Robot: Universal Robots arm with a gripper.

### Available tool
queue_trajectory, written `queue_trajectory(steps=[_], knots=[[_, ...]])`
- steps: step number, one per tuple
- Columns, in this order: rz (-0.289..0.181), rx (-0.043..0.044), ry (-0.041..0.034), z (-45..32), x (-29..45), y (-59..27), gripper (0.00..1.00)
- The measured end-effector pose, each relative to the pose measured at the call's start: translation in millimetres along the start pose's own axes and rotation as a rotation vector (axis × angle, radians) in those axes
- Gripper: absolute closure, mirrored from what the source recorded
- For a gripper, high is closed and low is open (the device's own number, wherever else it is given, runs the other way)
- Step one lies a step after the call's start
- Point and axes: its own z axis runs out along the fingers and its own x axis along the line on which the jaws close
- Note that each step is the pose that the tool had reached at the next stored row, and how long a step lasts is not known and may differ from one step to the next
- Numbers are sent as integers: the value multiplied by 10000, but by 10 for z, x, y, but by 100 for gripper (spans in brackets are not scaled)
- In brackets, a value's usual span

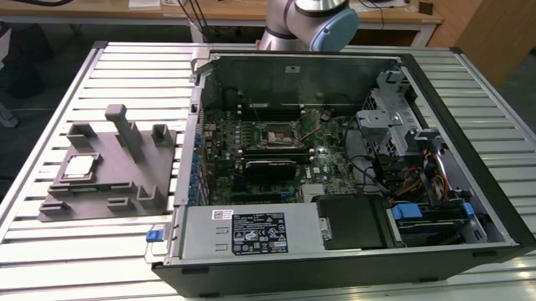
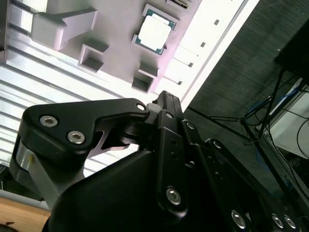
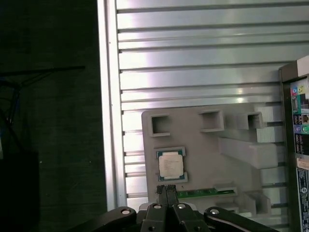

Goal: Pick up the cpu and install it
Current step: 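Pick up the cpu and move it towards the insertion slot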

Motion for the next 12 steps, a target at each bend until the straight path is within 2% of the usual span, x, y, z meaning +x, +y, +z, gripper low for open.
queue_trajectory(steps=[4,5,6,8,9,11,12], knots=[[0,0,0,1,-44,3,89],[0,0,1,1,-55,4,84],[0,0,1,2,-66,5,84],[0,-1,-2,3,-83,6,71],[0,0,-1,4,-81,6,71],[-11,1,2,8,-47,3,59],[-13,0,1,11,-27,2,59]])
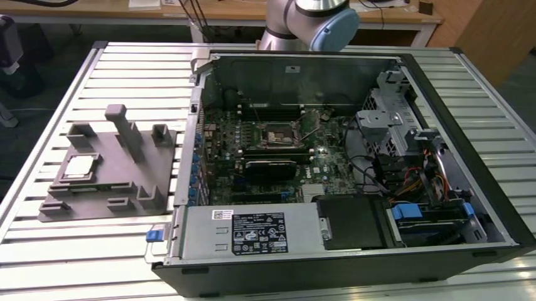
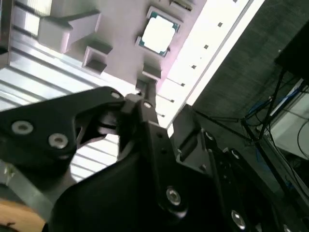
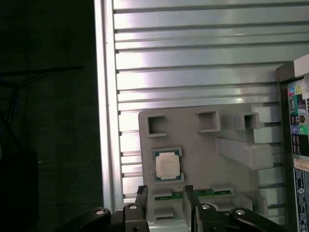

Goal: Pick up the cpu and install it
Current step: 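Pick up the cpu and move it towards the insertion slot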

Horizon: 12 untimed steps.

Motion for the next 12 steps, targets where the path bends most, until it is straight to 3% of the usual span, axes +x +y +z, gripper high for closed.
queue_trajectory(steps=[3,6,9,12], knots=[[-2,-1,-1,1,5,0,47],[-131,-3,6,3,-15,1,47],[-574,-13,24,10,-18,1,47],[-630,-13,29,10,-19,1,47]])
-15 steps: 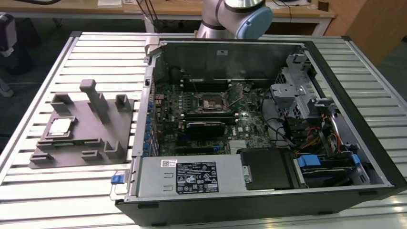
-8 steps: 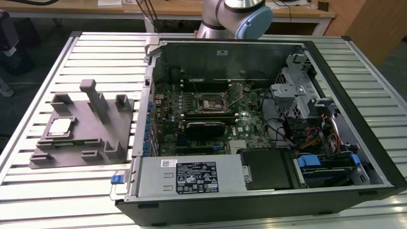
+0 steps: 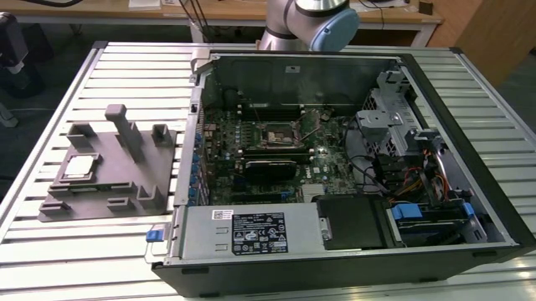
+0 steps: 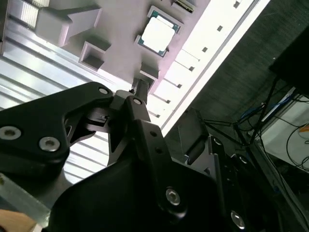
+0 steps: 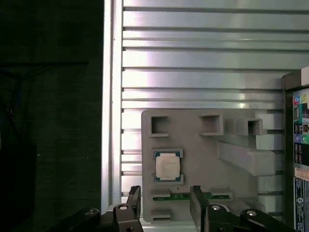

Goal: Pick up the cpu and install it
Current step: 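Pick up the cpu and move it towards the insertion slot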

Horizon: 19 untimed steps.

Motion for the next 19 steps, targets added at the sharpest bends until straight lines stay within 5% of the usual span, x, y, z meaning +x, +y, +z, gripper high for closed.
queue_trajectory(steps=[19], knots=[[-175,-5,10,53,-13,-14,47]])
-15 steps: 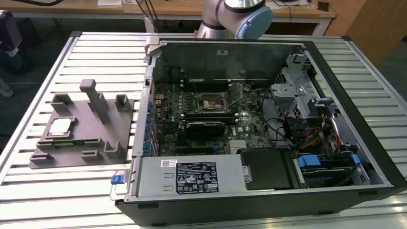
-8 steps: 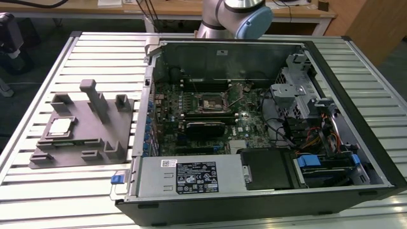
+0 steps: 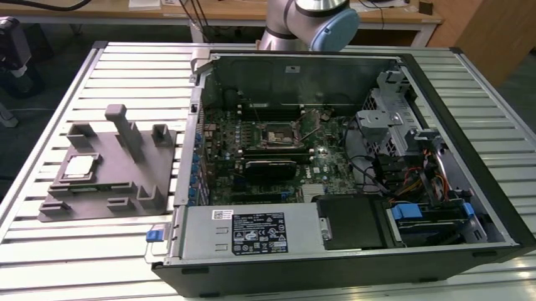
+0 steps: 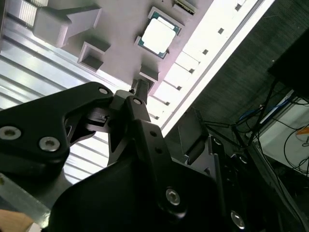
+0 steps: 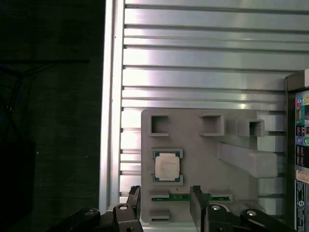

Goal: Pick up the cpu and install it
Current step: 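Pick up the cpu and move it towards the insertion slot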

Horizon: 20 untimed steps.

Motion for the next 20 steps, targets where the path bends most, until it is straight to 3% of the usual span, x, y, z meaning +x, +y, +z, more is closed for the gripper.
queue_trajectory(steps=[9,12,13,17,18,20], knots=[[-1,0,7,47,-3,-2,47],[0,0,10,65,-2,-3,40],[-2,1,12,71,-2,-3,34],[-8,2,14,90,-2,-4,33],[-8,2,15,94,-2,-4,27],[-9,2,19,107,-1,-5,25]])
